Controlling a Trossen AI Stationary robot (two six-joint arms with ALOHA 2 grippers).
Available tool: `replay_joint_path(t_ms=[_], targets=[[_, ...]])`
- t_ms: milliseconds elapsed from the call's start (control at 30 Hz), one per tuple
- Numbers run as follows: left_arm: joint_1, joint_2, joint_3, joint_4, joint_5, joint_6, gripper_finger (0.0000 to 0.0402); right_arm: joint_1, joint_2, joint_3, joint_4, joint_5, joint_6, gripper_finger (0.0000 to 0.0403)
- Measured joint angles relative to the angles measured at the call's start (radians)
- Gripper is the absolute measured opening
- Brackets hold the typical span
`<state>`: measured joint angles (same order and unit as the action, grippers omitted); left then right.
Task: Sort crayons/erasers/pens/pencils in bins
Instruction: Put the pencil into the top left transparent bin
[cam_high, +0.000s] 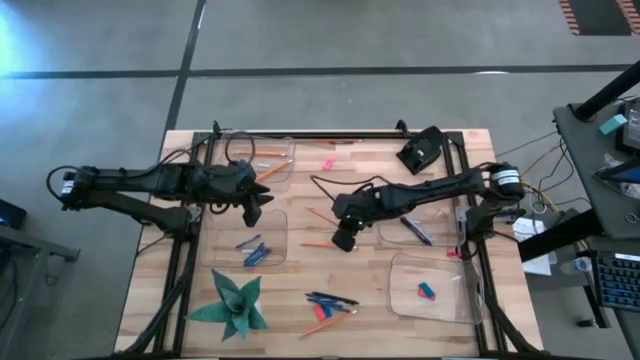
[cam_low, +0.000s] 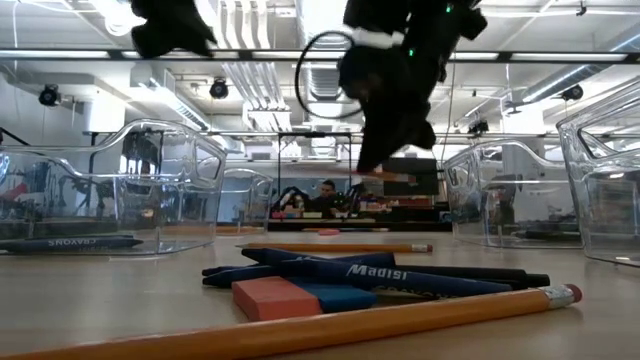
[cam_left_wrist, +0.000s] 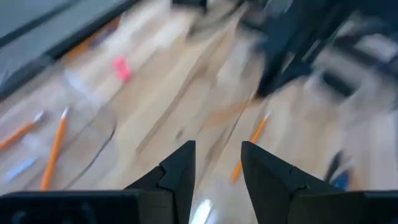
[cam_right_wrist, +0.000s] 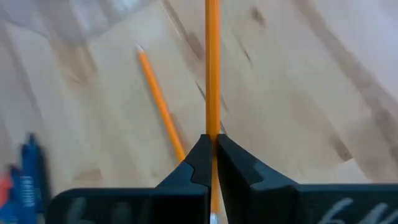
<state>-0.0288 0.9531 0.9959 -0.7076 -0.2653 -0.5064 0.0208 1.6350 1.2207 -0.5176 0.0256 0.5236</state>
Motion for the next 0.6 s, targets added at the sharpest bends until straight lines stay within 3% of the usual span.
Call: replay_joint_path(t_ms=[167, 367, 500, 600], targets=[[0.0, -0.01, -0.072, 0.061, -0.001, 0.021, 0.0115, -0.002, -0.087, 0.001, 0.004, 0.096, 0.0, 0.0006], [0.001, -0.02, -0.157, 0.368, 0.001, 0.123, 0.0115, -0.002, -0.182, 0.001, 0.097, 0.212, -0.037, 0.0006], [0.003, -0.014, -0.224, 0.626, -0.001, 0.185, 0.0115, -0.002, -0.224, 0.001, 0.24, 0.248, -0.113, 0.0006], [0.007, -0.013, -0.262, 0.708, -0.027, 0.194, 0.0115, -0.008, -0.236, 0.002, 0.335, 0.248, -0.17, 0.0007]])
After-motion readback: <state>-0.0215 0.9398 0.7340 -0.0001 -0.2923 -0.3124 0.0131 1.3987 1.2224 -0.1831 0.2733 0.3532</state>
